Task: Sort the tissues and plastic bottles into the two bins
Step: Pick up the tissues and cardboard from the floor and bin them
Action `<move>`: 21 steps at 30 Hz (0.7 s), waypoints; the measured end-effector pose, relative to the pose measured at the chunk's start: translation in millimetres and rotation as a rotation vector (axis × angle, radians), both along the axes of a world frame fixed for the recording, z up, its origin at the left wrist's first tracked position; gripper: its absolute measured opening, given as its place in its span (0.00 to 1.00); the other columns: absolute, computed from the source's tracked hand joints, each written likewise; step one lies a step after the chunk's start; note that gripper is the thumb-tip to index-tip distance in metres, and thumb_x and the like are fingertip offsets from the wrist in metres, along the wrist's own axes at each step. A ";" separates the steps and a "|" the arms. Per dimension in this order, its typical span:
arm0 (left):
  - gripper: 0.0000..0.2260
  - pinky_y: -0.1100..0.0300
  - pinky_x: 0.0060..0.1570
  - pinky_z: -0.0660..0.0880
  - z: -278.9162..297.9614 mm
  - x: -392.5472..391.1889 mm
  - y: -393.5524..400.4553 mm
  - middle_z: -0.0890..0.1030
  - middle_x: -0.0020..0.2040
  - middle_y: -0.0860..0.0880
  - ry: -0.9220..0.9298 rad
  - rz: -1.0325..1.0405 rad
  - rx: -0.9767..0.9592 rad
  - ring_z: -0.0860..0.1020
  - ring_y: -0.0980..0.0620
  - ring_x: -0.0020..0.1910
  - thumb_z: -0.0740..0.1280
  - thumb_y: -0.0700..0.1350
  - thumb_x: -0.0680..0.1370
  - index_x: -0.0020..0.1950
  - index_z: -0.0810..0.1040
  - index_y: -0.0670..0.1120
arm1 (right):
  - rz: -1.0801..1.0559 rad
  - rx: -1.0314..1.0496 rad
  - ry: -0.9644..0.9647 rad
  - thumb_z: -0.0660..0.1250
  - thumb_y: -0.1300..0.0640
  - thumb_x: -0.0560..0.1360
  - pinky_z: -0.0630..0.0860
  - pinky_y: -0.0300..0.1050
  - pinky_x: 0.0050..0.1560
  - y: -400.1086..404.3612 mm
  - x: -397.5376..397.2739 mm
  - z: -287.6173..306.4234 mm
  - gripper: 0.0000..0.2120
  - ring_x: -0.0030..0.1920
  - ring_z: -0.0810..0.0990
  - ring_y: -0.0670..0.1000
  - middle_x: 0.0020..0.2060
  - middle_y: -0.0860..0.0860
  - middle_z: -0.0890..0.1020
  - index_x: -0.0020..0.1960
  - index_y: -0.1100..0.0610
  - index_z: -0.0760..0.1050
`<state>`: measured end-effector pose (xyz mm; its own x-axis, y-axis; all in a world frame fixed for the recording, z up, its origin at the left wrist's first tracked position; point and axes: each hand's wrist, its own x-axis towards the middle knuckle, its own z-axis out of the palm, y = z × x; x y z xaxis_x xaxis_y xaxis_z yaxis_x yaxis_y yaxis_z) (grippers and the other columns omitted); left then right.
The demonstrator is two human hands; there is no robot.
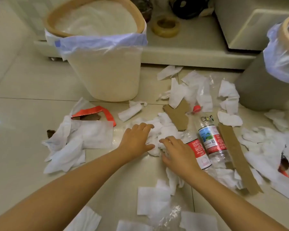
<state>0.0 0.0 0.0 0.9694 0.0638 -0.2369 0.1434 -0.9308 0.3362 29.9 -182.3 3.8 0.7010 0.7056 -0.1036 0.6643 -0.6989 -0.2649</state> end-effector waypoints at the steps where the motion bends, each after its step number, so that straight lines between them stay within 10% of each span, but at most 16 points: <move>1: 0.29 0.53 0.56 0.68 -2.0 3.5 -0.5 0.68 0.70 0.51 0.026 -0.013 0.028 0.69 0.47 0.65 0.66 0.59 0.74 0.72 0.62 0.54 | -0.024 0.001 0.011 0.67 0.53 0.70 0.77 0.49 0.38 1.1 0.5 -0.4 0.19 0.47 0.78 0.54 0.54 0.51 0.77 0.61 0.51 0.72; 16: 0.11 0.55 0.45 0.76 22.2 -18.5 35.1 0.81 0.51 0.51 0.114 0.278 -0.096 0.78 0.49 0.49 0.62 0.53 0.79 0.57 0.77 0.51 | -0.162 0.044 0.201 0.63 0.52 0.74 0.73 0.49 0.53 59.8 46.1 19.1 0.19 0.58 0.74 0.56 0.61 0.52 0.74 0.64 0.52 0.71; 21: 0.09 0.54 0.47 0.76 27.2 -33.3 57.4 0.81 0.49 0.48 0.073 0.481 -0.184 0.78 0.48 0.46 0.60 0.49 0.79 0.56 0.77 0.48 | -0.174 -0.192 0.282 0.71 0.41 0.64 0.73 0.56 0.57 77.7 51.2 17.1 0.36 0.64 0.67 0.59 0.67 0.52 0.65 0.69 0.46 0.63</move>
